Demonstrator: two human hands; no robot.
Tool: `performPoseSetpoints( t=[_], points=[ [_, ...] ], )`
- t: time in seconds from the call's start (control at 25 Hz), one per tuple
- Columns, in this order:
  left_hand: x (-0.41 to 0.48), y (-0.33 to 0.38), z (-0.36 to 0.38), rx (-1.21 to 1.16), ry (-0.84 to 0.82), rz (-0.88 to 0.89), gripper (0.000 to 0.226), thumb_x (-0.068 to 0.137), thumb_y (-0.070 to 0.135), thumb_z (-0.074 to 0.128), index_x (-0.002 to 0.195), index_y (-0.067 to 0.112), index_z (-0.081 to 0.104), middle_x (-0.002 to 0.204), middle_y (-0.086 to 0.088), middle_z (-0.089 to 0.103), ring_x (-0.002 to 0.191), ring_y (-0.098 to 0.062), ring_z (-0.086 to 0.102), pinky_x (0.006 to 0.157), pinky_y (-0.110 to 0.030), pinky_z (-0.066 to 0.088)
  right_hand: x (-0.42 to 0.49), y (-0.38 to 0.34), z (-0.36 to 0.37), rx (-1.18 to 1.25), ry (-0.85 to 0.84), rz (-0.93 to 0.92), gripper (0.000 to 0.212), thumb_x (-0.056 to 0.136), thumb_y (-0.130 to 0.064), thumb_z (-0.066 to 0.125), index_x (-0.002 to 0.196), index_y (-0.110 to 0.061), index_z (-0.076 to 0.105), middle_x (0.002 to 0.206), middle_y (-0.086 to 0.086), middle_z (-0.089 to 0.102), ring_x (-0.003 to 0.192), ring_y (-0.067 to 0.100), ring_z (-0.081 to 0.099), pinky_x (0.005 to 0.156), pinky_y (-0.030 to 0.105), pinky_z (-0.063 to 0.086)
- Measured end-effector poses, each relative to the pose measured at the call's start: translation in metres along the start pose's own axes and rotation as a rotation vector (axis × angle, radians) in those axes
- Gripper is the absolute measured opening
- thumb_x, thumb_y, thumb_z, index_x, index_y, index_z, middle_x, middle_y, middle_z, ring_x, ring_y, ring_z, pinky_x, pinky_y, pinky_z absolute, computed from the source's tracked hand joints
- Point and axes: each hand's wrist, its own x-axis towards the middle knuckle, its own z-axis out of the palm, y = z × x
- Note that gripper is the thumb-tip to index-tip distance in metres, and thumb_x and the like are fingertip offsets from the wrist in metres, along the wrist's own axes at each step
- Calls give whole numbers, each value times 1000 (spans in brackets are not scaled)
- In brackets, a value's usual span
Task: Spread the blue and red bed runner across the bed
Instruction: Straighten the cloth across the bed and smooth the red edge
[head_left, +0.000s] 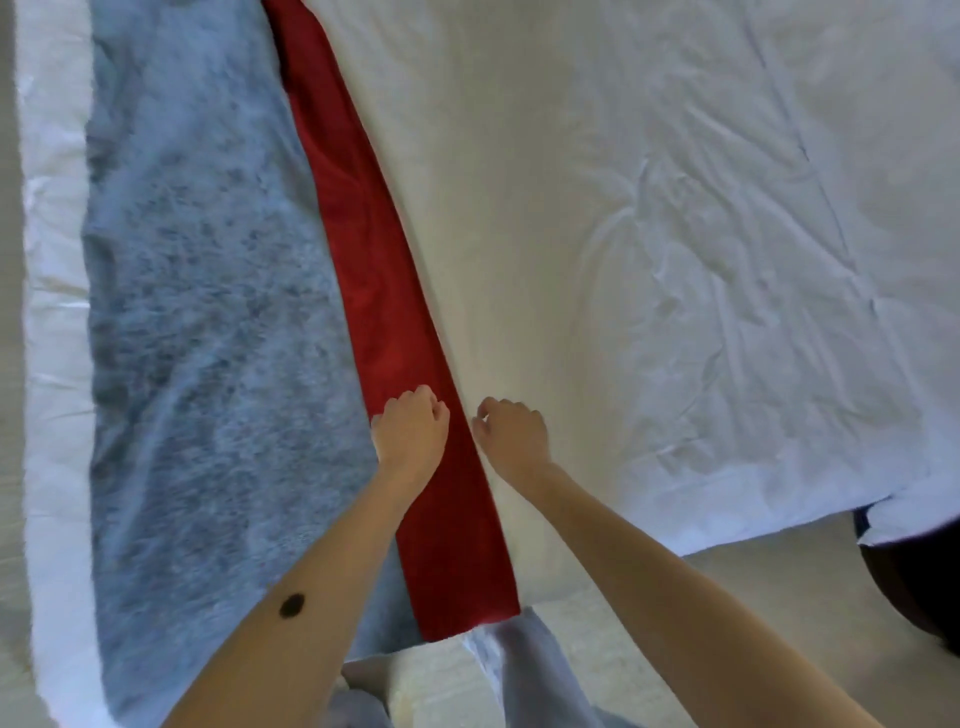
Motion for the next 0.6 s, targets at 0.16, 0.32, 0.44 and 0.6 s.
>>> performPoseSetpoints(
  t=[0.16,0.32,0.44,0.6],
  points=[
    [17,8,37,48,-57,-71,33,94,37,40,103,9,57,104,-12,64,100,-31,57,82,-43,42,4,7,31,102,-75,37,30,95,-34,44,108,-11,59,101,8,68,96,28,61,87,38,42],
    [25,14,59,68,-86,-110,35,93,37,41,101,5,55,103,-15,64,98,-34,58,82,-43,44,10,17,42,195,-102,101,26,93,-32,48,101,-11,61,97,6,69,92,27,62,85,37,46],
    [33,18,64,65,-93,-146,29,91,29,42,95,3,55,99,-18,64,93,-36,59,79,-41,44,14,20,44,265,-135,77,22,92,-23,47,93,-11,65,92,8,71,88,28,63,81,37,46],
    [29,31,66,-75,-77,-96,21,87,19,44,84,0,53,90,-21,64,83,-38,59,72,-42,45,12,34,42,274,-149,54,22,93,-24,46,96,-14,66,92,8,72,87,28,64,77,36,44]
  ],
)
